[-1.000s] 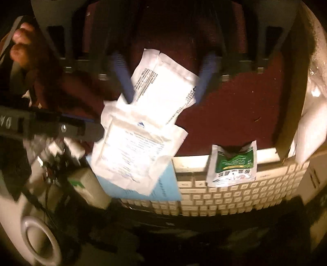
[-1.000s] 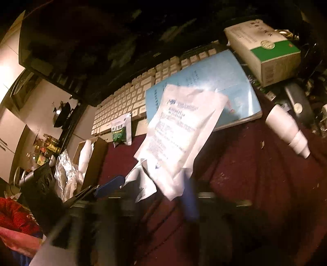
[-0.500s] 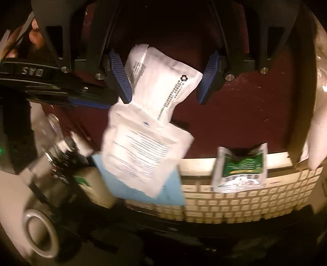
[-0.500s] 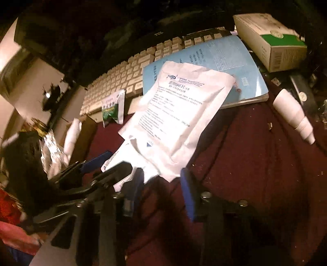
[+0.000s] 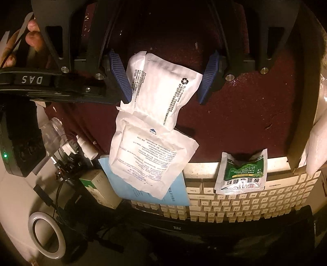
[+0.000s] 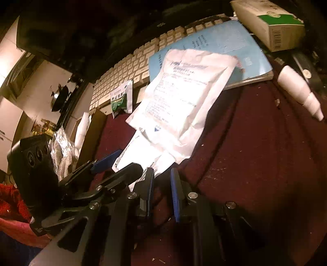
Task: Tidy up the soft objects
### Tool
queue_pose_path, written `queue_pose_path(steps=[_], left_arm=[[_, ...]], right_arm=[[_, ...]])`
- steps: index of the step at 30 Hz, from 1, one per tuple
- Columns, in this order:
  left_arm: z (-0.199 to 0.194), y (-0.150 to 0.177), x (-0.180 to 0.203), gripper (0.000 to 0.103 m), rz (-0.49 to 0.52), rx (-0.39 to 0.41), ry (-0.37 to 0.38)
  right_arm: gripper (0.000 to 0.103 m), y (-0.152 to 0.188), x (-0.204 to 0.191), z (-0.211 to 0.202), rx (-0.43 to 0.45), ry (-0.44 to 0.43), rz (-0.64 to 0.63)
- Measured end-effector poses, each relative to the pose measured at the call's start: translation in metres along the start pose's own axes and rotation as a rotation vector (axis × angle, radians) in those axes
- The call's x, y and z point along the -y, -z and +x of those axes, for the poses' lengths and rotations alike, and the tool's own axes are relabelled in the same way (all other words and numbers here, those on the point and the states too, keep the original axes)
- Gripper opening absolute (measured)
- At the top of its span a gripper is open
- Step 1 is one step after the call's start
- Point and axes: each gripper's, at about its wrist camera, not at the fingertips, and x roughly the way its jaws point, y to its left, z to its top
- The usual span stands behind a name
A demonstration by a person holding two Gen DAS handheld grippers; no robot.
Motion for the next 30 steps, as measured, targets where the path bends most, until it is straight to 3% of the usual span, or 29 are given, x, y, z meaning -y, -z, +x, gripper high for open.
queue_pose_path(steps=[3,5,7,13,16,17,22,26,30], left_arm=[[0.0,0.0,0.003,0.067,0.012,0.0,-0.02],[0.001,0.0,0.004,0.067,0.016,0.005,-0.026],[0.001,0.002,0.004,0.067,0.017,0.013,-0.028],[0.0,0.001,0.003,0.067,0.019,0.011,-0.026],[-0.002,0.001,-0.002,0.067,-0.008,0.009,0.016],[-0.003,0.001,-0.005,0.067,-0.029,0.009,0.041],[-0.006,0.0,-0.02,0.067,-0.126,-0.008,0.175],[-0.004,0.001,-0.022,0.067,-0.184,-0.042,0.285],[-0.001,0.002,-0.015,0.05,-0.199,-0.048,0.284]], right_arm=[[0.016,0.001,0.004,-0.003,0.006,-0.014,0.019],[0.029,0.001,0.008,-0.004,0.009,-0.03,0.028],[0.036,0.001,0.012,-0.006,0.02,-0.052,0.042],[0.036,-0.001,0.013,-0.009,0.032,-0.055,0.042],[0.034,-0.007,0.007,-0.006,0.022,-0.025,0.021],[0.029,-0.009,0.005,-0.004,0.016,-0.036,0.011],[0.026,-0.012,0.0,0.01,-0.03,-0.034,-0.001],[0.016,-0.01,0.006,0.01,-0.023,-0.05,0.016],[0.012,-0.008,0.006,0.009,-0.018,-0.037,0.003]])
